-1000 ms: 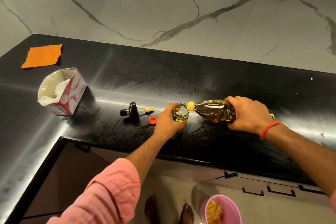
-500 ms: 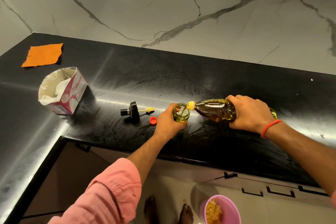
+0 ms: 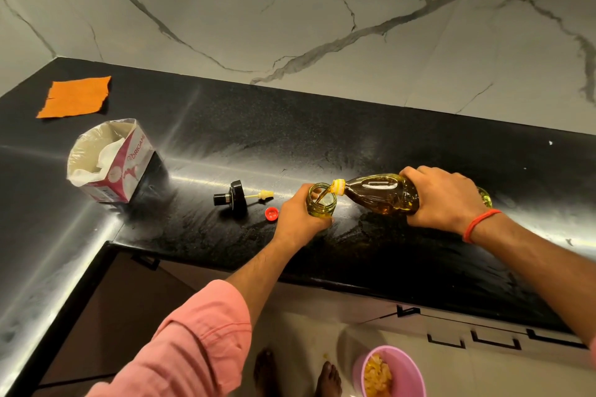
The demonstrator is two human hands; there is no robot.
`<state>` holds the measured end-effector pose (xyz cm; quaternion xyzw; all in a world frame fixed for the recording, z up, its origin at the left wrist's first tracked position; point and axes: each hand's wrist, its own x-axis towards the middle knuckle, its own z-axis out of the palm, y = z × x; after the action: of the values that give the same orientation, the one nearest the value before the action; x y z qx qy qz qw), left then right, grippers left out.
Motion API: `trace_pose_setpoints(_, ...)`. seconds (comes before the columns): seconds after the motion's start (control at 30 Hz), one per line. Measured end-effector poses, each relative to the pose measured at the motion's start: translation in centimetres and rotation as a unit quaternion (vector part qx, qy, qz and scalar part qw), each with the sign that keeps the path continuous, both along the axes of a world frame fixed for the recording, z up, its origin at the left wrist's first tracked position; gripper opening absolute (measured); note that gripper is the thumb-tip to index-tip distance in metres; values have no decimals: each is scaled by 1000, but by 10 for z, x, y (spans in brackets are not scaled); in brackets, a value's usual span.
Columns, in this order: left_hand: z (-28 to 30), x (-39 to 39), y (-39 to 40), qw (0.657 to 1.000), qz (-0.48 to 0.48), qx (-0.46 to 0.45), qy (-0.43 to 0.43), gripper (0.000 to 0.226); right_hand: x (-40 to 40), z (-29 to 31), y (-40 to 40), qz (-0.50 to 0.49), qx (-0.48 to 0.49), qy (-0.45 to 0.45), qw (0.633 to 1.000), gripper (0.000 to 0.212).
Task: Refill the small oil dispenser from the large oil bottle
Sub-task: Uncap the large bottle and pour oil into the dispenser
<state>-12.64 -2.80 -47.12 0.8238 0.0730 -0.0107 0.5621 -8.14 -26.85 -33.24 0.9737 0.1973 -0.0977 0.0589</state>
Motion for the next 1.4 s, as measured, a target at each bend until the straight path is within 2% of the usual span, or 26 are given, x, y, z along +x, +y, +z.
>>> trace_pose_setpoints(0.4, 2, 0, 0, 1000, -2, 4, 8, 58, -2, 1, 1, 5, 2, -7, 1000, 68)
trace_pose_setpoints(1.4, 2, -1, 0, 1000, -2, 7, 10, 60, -1, 10, -2, 4, -10, -11, 1000, 72)
